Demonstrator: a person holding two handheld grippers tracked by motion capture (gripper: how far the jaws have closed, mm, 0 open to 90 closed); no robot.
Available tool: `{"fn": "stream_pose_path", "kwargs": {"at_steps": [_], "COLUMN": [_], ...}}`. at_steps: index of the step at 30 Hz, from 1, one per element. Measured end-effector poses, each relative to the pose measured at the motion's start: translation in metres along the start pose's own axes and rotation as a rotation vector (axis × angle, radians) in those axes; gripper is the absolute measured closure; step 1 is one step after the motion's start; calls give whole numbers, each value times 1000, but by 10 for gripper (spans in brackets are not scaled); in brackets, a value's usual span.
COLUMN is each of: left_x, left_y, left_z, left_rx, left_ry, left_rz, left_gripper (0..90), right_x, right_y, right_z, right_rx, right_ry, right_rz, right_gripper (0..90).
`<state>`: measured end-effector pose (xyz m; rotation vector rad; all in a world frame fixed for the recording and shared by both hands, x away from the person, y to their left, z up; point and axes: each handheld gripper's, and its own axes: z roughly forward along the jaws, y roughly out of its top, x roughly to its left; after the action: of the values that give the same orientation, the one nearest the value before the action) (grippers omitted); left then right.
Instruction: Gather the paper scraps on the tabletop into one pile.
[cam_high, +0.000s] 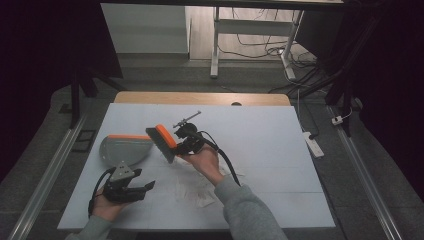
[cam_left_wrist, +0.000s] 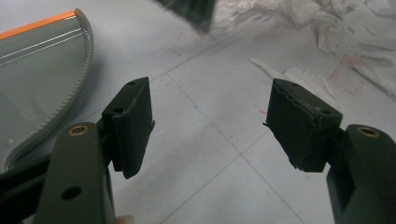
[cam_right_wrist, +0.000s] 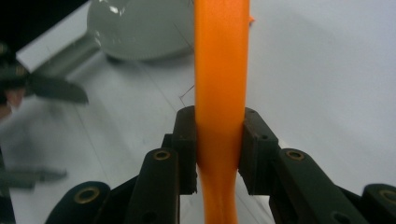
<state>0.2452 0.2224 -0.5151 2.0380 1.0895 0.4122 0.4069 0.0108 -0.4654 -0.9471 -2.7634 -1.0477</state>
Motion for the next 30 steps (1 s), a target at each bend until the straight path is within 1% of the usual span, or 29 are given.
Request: {"fn": "stream_pose_path", "kwargs": {"at_steps": [1,3,4,5,6,7,8,11,13,14,15,17,19,21,23,24,27,30], "left_x": [0,0,0,0,1,1,1,0,-1,-2,-2,-2,-2,-1,-1,-1,-1,-1], "left_y": [0,0,0,0,-1,-1,-1,0,1,1,1,1,0,0,0,0,0,0], "left_z": [0,-1,-1,-1,-1,-1,-1,0,0,0,0,1,1,1,1,1,0,0], "left_rx": [-2,-3,-3,-4,-4,-2,-2,0,1,3,4,6,6,7,6,6,4,4], "left_ry": [0,2,1,1,0,1,1,0,1,2,2,3,4,5,6,7,7,7], "left_rz": [-2,0,0,-1,-3,-1,-2,5,6,7,9,7,5,6,3,3,3,3], "left_gripper": [323,323,323,323,323,323,323,323,323,323,323,323,323,323,323,323,323,323], "right_x": [-1,-5,-8,-12,-15,-18,-22,-36,-42,-42,-41,-40,-37,-34,-31,-30,-25,-20], "right_y": [1,0,-2,-3,-5,-8,-12,-28,-36,-38,-39,-40,-39,-37,-37,-37,-39,-45], "right_z": [6,15,15,13,9,5,-2,-23,-37,-44,-50,-65,-78,-89,-99,-102,-107,-106], "right_rx": [3,28,27,33,49,63,75,82,75,68,55,20,-11,-37,-75,-83,-77,-36], "right_ry": [4,-16,-38,-45,-58,-91,-113,-152,-152,-160,-160,-136,-124,-109,-86,-81,-74,-54], "right_rz": [15,35,42,55,50,39,39,78,90,84,85,86,74,62,63,62,39,15], "right_gripper": [706,707,707,707,707,707,707,707,707,707,707,707,707,706,706,706,706,706]}}
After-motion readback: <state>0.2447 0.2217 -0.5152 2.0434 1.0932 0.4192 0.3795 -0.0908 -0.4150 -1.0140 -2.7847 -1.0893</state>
